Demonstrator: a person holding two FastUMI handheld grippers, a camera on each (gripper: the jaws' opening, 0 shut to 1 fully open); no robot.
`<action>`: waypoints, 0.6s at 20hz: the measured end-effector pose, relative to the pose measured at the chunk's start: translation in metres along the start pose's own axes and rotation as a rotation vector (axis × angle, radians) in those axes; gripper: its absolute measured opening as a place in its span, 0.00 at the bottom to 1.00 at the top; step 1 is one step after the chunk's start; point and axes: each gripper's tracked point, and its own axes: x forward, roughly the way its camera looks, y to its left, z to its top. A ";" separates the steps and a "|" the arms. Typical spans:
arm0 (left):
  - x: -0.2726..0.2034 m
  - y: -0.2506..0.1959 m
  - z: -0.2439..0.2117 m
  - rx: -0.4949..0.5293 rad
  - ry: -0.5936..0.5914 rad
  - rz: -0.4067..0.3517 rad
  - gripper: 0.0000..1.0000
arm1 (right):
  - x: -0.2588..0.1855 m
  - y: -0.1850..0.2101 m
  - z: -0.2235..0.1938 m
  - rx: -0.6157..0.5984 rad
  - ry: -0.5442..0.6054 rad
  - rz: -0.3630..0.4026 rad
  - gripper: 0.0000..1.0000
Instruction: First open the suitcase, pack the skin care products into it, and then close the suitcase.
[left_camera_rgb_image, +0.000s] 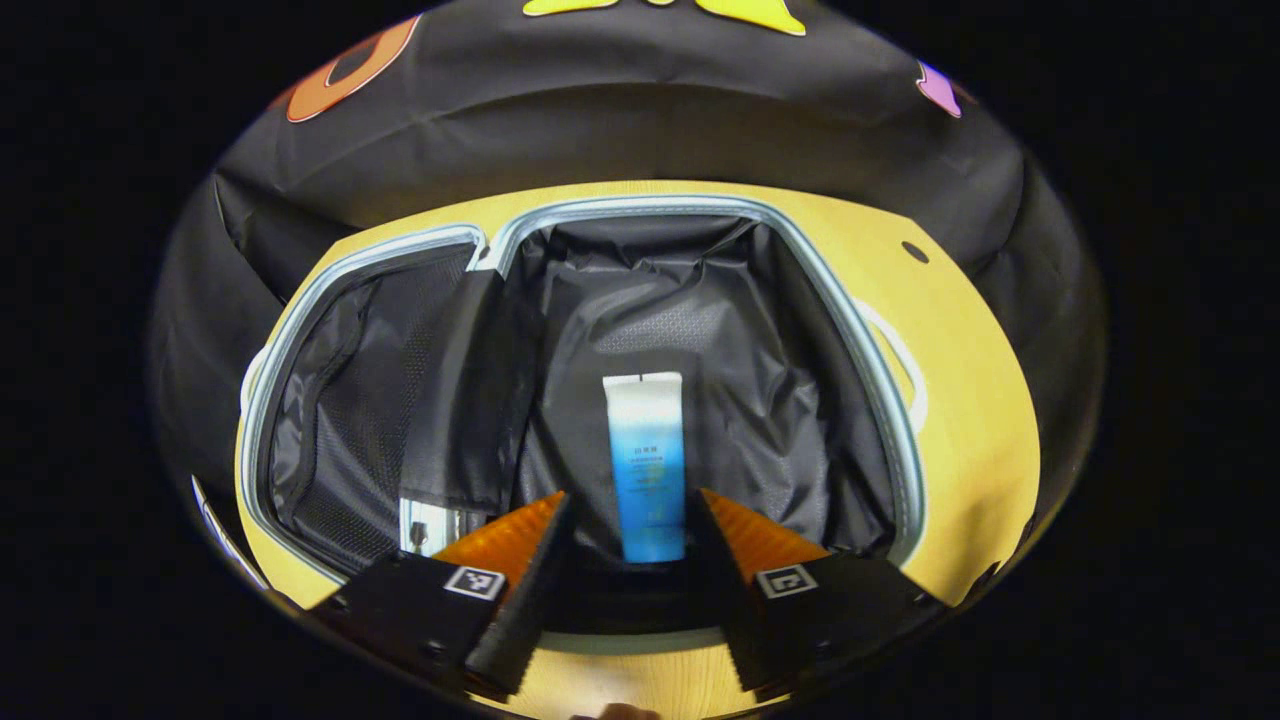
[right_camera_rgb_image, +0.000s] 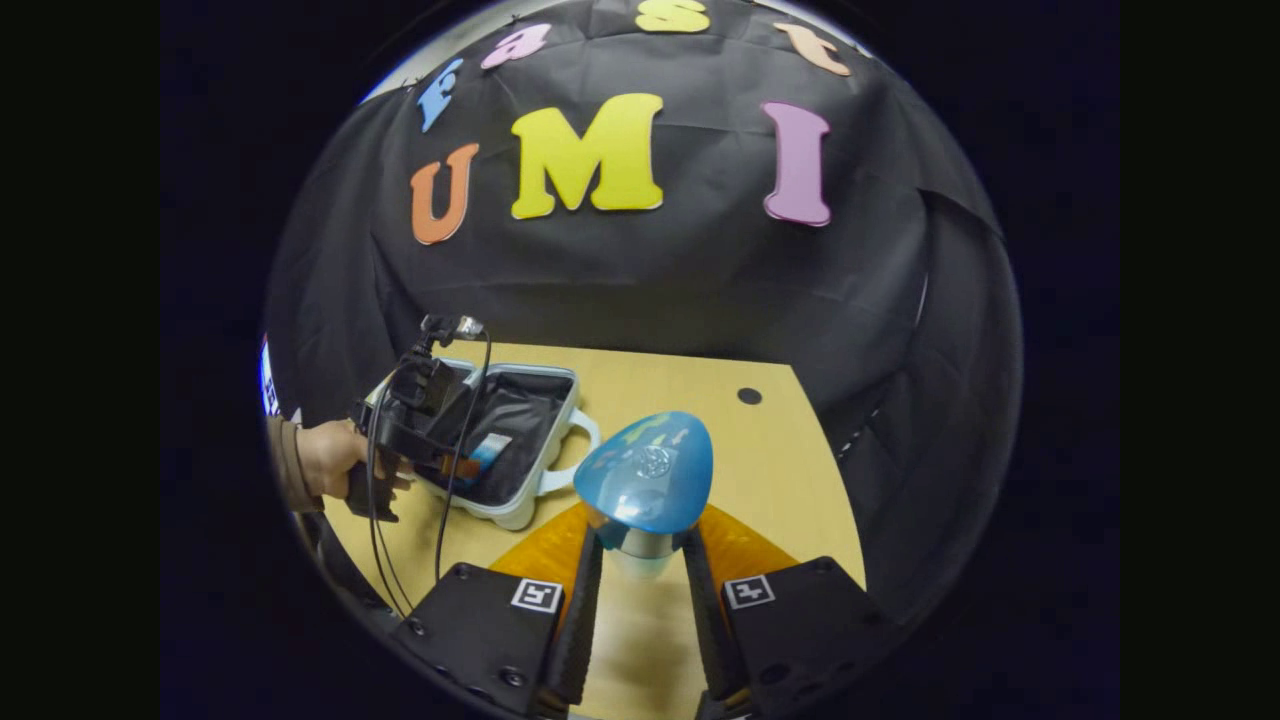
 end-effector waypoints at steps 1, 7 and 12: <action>-0.011 0.003 0.004 -0.006 -0.036 0.006 0.87 | 0.009 0.012 0.007 0.001 0.005 0.028 0.42; -0.099 0.036 0.027 -0.009 -0.316 0.046 0.98 | 0.069 0.097 0.028 -0.072 0.061 0.160 0.42; -0.172 0.084 0.021 -0.056 -0.510 0.090 0.98 | 0.119 0.159 0.008 -0.073 0.186 0.206 0.42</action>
